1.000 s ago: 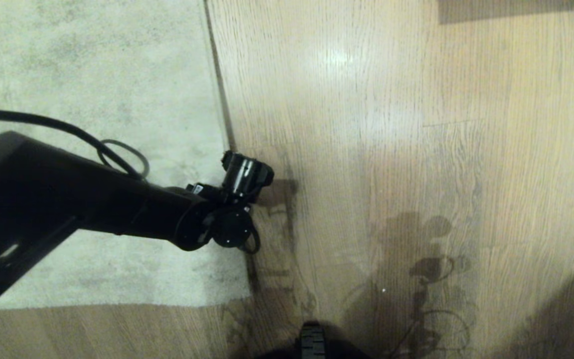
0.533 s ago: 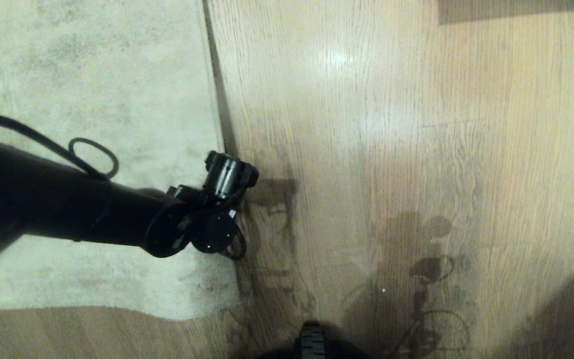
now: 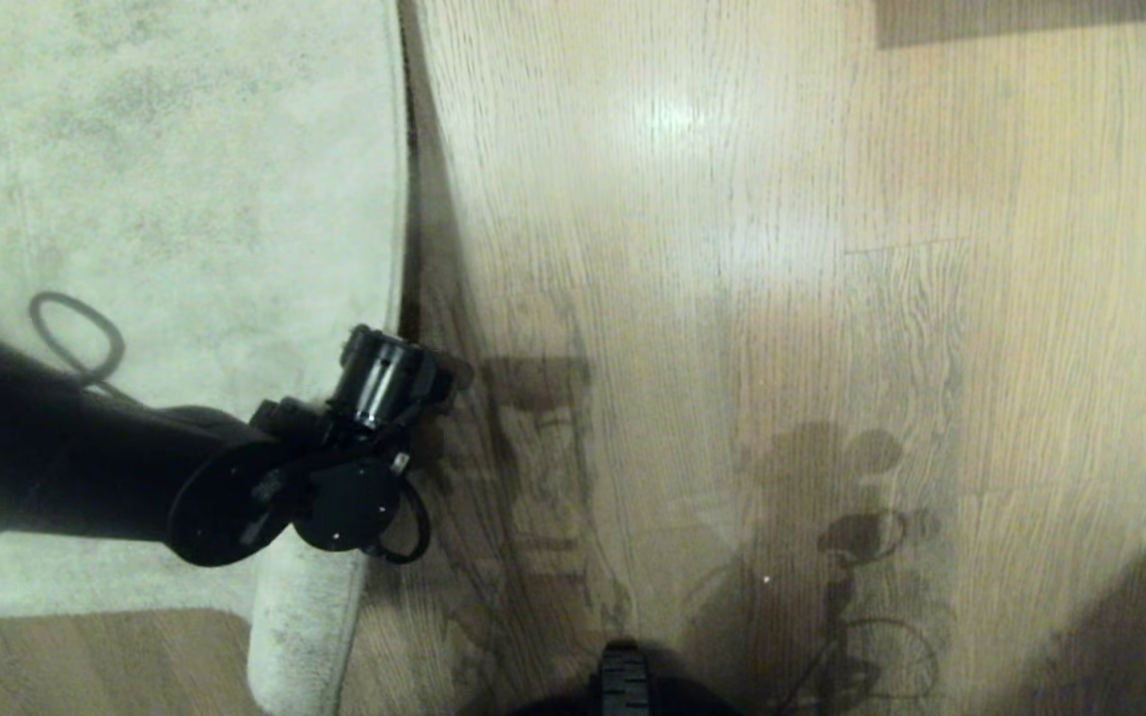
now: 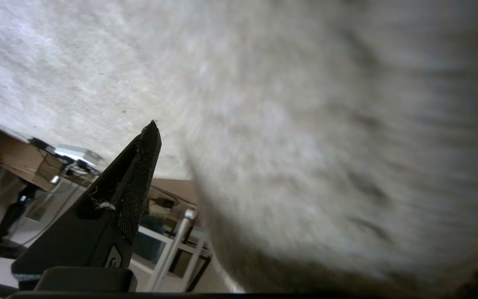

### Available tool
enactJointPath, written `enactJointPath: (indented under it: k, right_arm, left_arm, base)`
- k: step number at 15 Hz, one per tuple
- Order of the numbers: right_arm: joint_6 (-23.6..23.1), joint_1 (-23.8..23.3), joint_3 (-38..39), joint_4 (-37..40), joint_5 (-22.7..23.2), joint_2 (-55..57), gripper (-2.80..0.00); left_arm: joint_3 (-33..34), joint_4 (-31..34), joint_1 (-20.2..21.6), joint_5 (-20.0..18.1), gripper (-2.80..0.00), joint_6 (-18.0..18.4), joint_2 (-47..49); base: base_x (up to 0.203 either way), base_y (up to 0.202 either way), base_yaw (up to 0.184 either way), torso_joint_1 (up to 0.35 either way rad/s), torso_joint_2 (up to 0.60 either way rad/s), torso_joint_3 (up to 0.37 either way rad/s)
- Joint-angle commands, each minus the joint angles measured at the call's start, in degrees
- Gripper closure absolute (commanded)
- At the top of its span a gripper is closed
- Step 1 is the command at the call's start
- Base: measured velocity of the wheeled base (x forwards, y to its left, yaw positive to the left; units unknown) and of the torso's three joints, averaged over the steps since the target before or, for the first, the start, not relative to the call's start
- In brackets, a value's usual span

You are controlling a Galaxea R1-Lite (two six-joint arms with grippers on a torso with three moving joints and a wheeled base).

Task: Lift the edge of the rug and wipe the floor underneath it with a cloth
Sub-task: Lift up the carpet

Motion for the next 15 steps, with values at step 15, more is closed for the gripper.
enactJointPath:
  k: [15]
  right_arm:
    - [-0.06, -0.02, 0.0, -0.04, 0.0, 0.09, 0.0]
  left_arm:
    - [2.73, -0.69, -2.62, 3.31, -2.8, 1.15, -8.18]
  base:
    - [0.0, 0.0, 0.0, 0.0, 0.0, 0.0]
